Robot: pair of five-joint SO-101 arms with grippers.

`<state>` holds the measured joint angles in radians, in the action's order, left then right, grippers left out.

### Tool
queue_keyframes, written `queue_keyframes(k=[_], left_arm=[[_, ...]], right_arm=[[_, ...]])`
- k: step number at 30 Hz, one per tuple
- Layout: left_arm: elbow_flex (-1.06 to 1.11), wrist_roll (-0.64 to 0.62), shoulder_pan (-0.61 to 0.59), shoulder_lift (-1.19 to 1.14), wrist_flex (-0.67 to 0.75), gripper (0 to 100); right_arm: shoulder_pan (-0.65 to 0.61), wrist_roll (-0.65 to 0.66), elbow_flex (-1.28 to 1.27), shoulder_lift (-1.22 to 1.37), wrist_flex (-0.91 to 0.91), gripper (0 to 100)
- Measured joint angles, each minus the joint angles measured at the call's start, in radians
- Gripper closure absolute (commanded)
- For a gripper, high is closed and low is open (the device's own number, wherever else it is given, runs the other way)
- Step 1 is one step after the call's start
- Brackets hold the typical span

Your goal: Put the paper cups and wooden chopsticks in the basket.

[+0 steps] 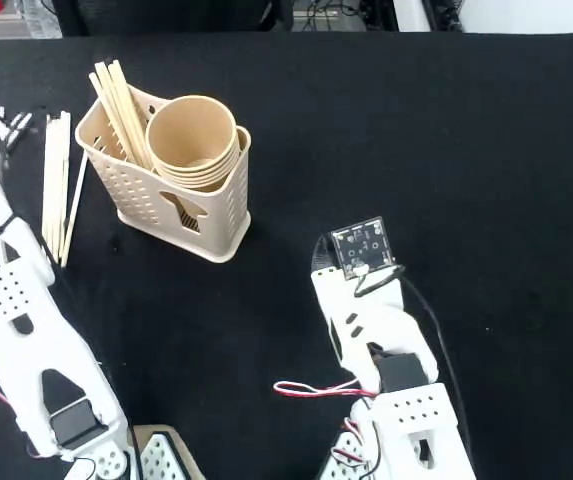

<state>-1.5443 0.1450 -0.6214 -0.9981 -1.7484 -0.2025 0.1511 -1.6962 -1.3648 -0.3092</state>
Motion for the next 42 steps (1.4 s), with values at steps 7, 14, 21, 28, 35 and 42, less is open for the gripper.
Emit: queue_keyframes(k=[7, 14, 21, 28, 35, 42], left_arm=[[0.015, -0.023, 0.008, 0.112, -0.012, 97], [0.419, -0.023, 0.015, 0.393, -0.012, 97], [0.821, -0.023, 0.063, 0.756, 0.095, 97], [1.295, -0.020, 0.063, 1.134, 0.379, 97], [1.850, -0.020, 0.087, 1.600, 0.815, 97], [2.282, -0.021, 0.249, 2.099, 1.309, 97]], right_arm=[[0.000, 0.000, 0.000, 0.000, 0.000, 98.3], [0.000, 0.000, 0.000, 0.000, 0.000, 98.3], [0.000, 0.000, 0.000, 0.000, 0.000, 98.3], [0.000, 0.000, 0.000, 0.000, 0.000, 98.3], [0.000, 0.000, 0.000, 0.000, 0.000, 98.3], [0.000, 0.000, 0.000, 0.000, 0.000, 98.3]])
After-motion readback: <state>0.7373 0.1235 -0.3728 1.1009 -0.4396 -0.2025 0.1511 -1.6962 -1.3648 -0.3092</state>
